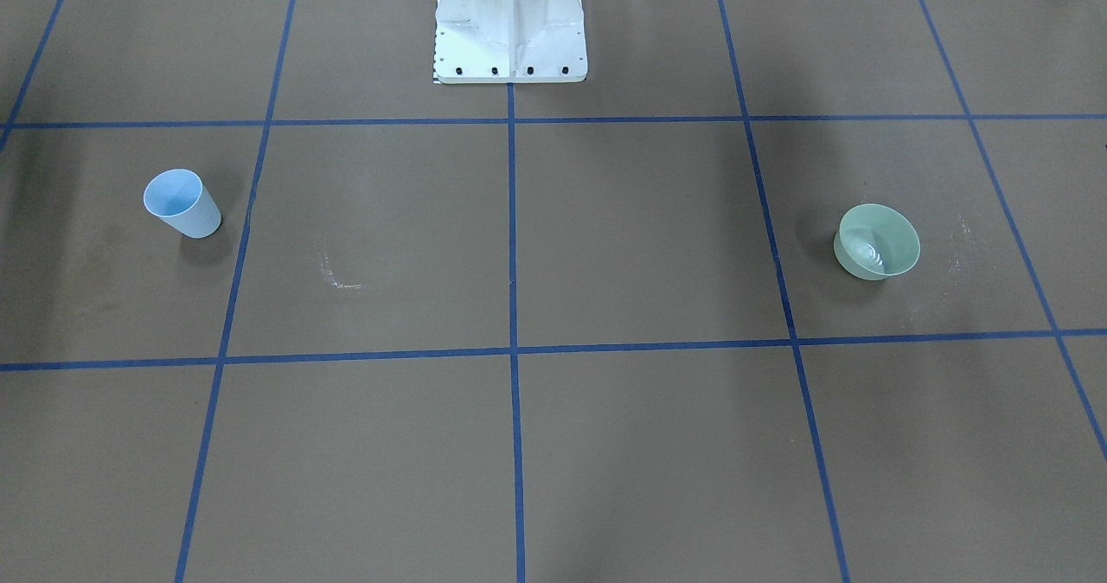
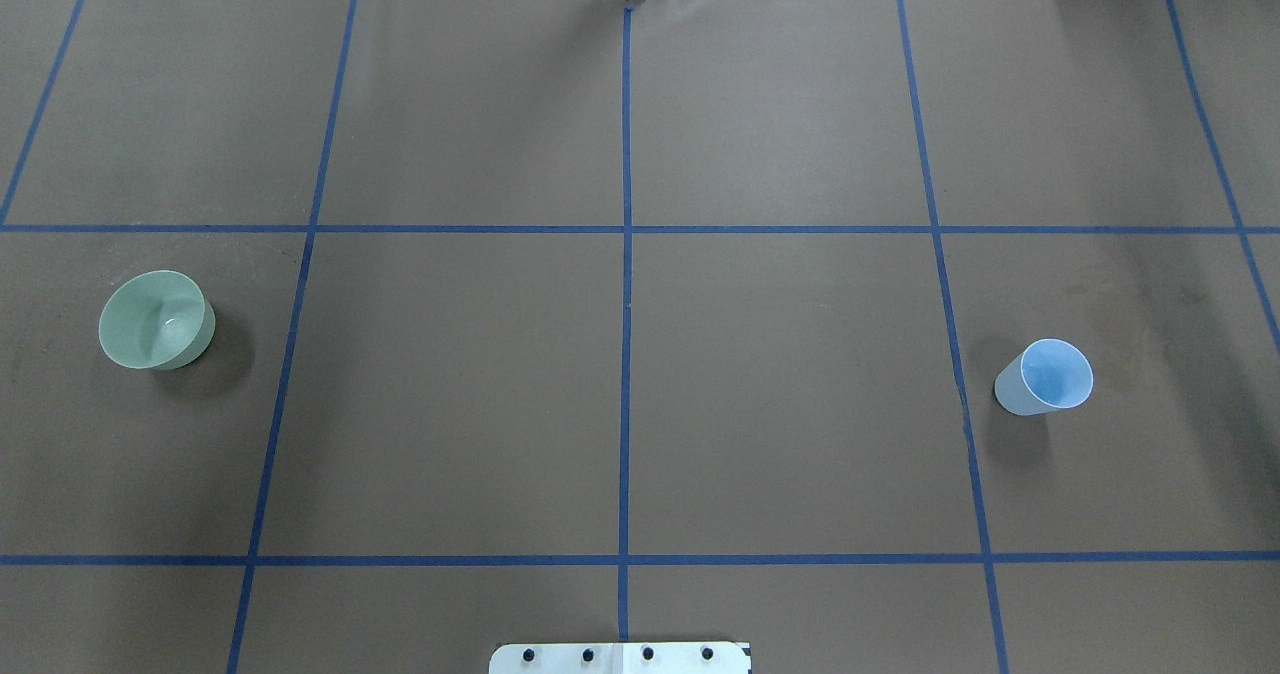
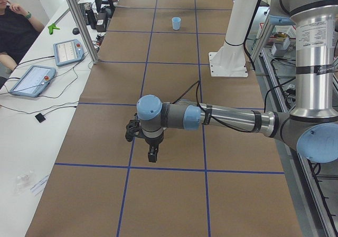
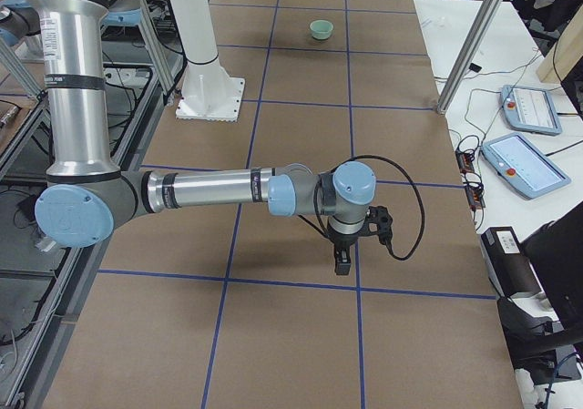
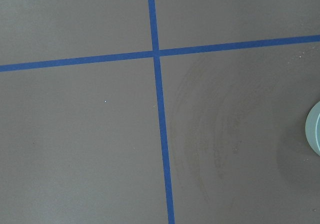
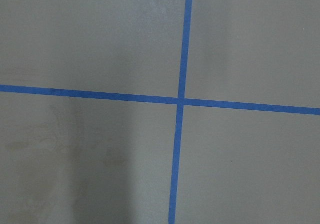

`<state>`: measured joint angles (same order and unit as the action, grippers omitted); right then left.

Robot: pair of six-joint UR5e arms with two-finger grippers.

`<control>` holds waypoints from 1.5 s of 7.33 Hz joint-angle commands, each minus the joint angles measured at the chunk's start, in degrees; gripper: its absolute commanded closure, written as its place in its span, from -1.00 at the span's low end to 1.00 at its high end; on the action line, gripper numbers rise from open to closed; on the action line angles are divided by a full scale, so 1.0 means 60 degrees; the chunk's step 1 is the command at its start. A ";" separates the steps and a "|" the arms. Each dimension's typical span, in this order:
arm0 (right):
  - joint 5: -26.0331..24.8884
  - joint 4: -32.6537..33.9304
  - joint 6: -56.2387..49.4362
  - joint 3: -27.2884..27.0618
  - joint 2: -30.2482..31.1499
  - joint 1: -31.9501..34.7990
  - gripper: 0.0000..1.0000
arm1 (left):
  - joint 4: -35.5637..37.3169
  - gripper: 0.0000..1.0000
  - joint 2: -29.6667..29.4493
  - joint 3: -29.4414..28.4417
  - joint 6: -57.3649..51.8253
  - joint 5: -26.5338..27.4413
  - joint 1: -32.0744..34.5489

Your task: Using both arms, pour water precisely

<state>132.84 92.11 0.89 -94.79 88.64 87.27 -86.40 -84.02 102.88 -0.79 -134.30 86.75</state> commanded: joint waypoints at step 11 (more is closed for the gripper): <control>0.0361 0.0000 0.0071 -0.0037 0.0006 0.0015 -0.99 | -0.0146 -1.00 -0.0220 0.0387 -0.0043 0.0601 -0.0088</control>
<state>134.87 92.11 1.31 -94.98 88.68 87.35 -86.98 -85.27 104.79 -0.76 -130.53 86.40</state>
